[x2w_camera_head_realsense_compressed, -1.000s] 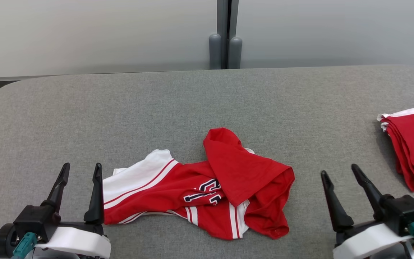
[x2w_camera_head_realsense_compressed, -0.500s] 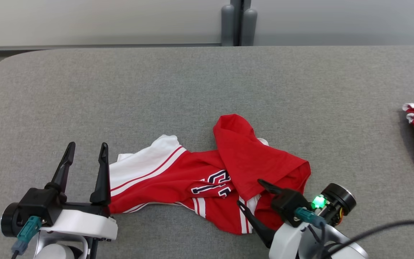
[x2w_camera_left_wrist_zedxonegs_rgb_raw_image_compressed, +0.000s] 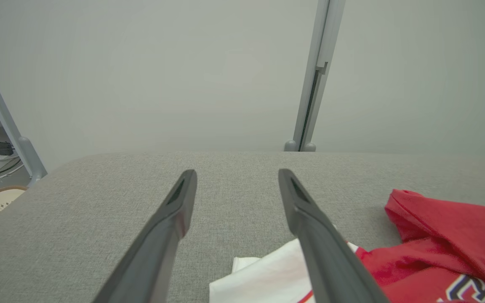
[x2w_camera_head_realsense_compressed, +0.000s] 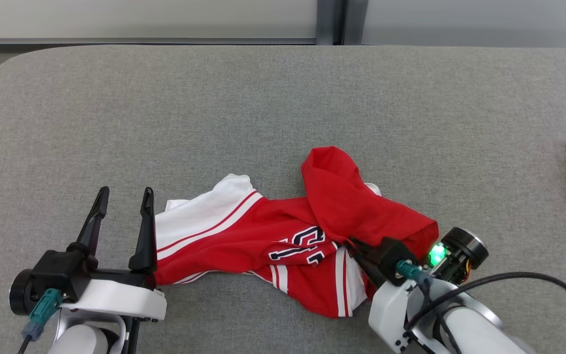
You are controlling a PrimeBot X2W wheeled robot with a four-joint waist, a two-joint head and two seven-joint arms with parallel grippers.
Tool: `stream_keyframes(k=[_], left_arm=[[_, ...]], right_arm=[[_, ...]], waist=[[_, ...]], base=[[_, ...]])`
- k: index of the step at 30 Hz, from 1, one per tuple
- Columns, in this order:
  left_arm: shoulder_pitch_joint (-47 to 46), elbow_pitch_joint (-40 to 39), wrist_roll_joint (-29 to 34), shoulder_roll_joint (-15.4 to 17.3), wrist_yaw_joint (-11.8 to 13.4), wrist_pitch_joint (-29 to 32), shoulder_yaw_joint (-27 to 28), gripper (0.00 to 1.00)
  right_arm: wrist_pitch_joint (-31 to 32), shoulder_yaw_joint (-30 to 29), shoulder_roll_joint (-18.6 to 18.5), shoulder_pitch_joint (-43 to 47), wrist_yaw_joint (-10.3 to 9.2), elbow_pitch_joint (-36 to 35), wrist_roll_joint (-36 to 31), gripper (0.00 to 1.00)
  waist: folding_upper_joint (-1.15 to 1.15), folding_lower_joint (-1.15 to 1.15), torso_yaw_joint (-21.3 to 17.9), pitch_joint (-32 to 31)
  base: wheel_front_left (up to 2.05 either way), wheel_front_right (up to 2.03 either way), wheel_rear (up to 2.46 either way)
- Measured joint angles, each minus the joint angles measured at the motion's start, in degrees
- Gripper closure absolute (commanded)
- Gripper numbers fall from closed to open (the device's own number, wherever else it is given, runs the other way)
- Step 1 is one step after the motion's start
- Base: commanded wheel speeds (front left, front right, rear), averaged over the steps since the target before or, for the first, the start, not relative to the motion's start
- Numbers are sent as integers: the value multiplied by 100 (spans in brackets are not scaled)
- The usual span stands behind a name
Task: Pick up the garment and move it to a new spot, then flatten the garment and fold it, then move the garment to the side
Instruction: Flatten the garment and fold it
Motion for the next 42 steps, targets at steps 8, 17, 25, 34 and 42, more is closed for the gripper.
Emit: stream_keyframes(k=[8,17,25,34,42], left_arm=[[-1,44,35,2,-29,-31,67,0],[-109,-9,73,31,-84,-40,73,0],[-348,63,104,5,-208,-40,-20,0],[-478,224,114,-29,-308,-47,2,0],[-402,345,132,-15,-350,-56,127,0]], right_arm=[[-587,-1018,345,297,0,-269,36,100],[-859,-3021,638,222,2,-197,38,100],[-1184,-4412,616,-532,4,1062,59,100],[-1691,-4816,599,-1039,4,2163,-147,0],[-2372,-4259,708,-425,4,1389,-237,0]], waist=[[0,0,-105,-28],[0,0,-156,115],[0,0,38,470],[0,0,207,771],[0,0,25,469]], base=[[0,0,0],[0,0,0],[0,0,0],[0,0,0],[0,0,0]])
